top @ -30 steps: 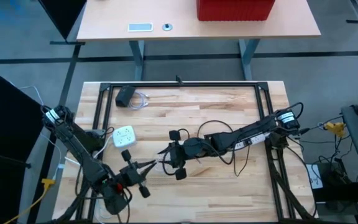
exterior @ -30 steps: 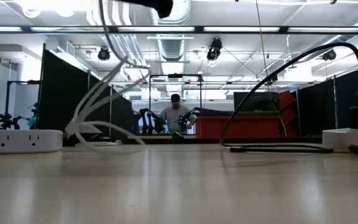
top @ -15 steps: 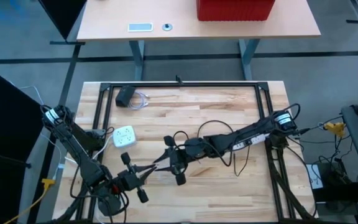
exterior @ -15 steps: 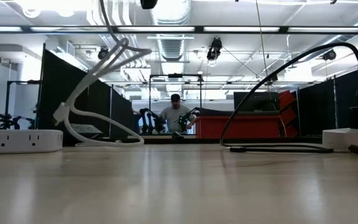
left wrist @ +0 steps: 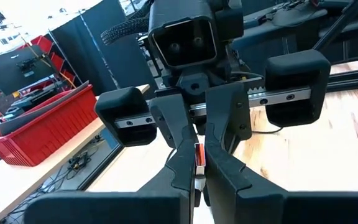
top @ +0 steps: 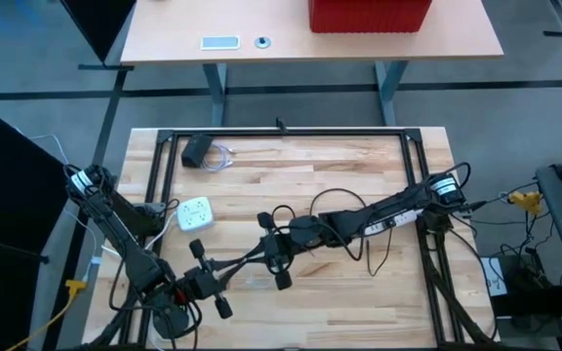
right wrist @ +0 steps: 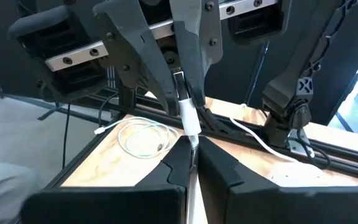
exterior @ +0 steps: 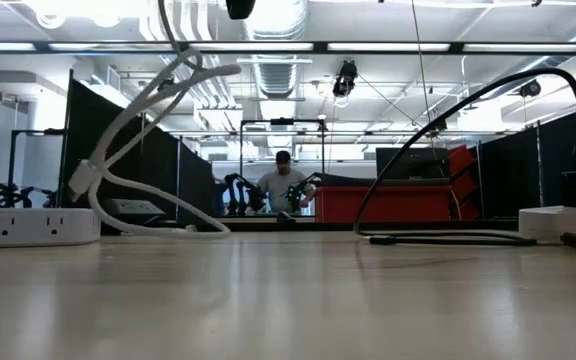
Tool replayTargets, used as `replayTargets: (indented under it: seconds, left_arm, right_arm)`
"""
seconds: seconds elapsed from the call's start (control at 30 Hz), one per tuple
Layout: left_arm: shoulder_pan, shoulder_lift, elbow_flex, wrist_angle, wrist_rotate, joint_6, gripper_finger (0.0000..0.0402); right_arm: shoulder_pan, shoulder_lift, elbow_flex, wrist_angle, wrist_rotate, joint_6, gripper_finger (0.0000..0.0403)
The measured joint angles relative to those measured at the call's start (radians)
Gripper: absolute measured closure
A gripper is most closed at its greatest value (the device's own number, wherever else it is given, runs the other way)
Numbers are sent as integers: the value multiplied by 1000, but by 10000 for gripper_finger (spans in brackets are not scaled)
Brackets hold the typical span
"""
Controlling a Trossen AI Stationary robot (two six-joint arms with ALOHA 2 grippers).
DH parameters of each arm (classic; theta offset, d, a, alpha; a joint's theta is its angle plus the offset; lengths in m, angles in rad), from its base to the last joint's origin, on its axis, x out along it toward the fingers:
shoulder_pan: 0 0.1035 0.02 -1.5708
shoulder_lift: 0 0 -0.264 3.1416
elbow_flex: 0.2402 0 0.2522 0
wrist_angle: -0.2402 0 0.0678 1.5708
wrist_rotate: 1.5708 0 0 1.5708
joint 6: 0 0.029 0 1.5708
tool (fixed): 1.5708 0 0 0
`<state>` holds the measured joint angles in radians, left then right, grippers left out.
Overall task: Insert USB
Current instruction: Insert the white charger cable into the left white outlet extension
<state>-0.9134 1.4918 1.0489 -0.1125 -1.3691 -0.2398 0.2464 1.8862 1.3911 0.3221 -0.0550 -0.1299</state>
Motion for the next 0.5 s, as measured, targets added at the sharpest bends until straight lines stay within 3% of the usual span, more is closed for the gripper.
replayTargets:
  seconds: [0.23,0.5]
  left_arm:
    - [-17,-5,0,-49,34,-20,365]
    - [-17,-17,0,-224,33,-229,328]
  right_arm:
    - [6,-5,2,-89,2,42,400]
    - [13,-16,0,-186,30,53,400]
